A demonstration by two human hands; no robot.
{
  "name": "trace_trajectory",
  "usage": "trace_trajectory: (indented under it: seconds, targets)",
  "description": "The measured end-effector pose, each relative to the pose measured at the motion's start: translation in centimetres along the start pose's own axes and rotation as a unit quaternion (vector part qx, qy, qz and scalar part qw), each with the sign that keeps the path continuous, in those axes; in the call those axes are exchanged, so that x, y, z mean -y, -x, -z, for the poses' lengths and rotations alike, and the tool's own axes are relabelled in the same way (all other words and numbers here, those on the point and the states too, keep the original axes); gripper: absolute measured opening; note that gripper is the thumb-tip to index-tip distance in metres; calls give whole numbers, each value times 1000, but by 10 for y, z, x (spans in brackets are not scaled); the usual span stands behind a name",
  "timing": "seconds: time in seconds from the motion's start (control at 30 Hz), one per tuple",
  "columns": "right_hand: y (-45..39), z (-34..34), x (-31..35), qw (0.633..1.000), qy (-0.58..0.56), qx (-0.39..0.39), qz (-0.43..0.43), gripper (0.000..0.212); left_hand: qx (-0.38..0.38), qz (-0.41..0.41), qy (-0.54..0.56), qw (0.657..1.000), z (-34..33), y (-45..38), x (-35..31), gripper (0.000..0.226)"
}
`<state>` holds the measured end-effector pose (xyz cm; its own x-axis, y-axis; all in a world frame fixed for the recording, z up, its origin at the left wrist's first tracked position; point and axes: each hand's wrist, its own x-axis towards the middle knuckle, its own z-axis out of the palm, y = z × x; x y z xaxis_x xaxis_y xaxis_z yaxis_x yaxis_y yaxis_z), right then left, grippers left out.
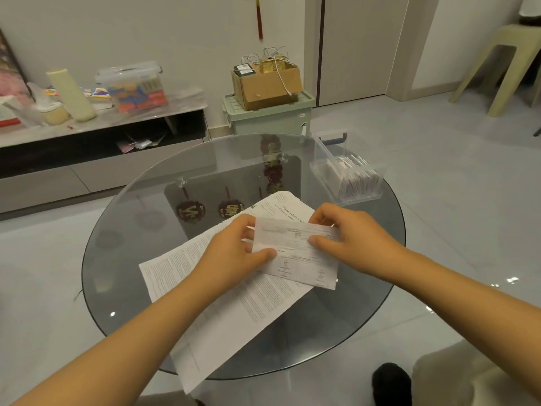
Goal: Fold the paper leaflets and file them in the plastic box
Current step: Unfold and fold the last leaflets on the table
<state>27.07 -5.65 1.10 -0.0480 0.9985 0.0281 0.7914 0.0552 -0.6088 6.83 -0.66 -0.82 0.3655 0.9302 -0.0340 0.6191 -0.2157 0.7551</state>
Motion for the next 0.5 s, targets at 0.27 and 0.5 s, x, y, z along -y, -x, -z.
trace_trajectory:
  seconds: [0.27, 0.5]
  targets:
    - [0, -18, -4, 992, 109, 57, -22, 80, 32, -19, -107, 993, -15, -3, 2, 96]
    - [0, -14, -12, 975, 208, 80, -17, 91, 67, -40, -159, 984, -11, -10, 8, 96]
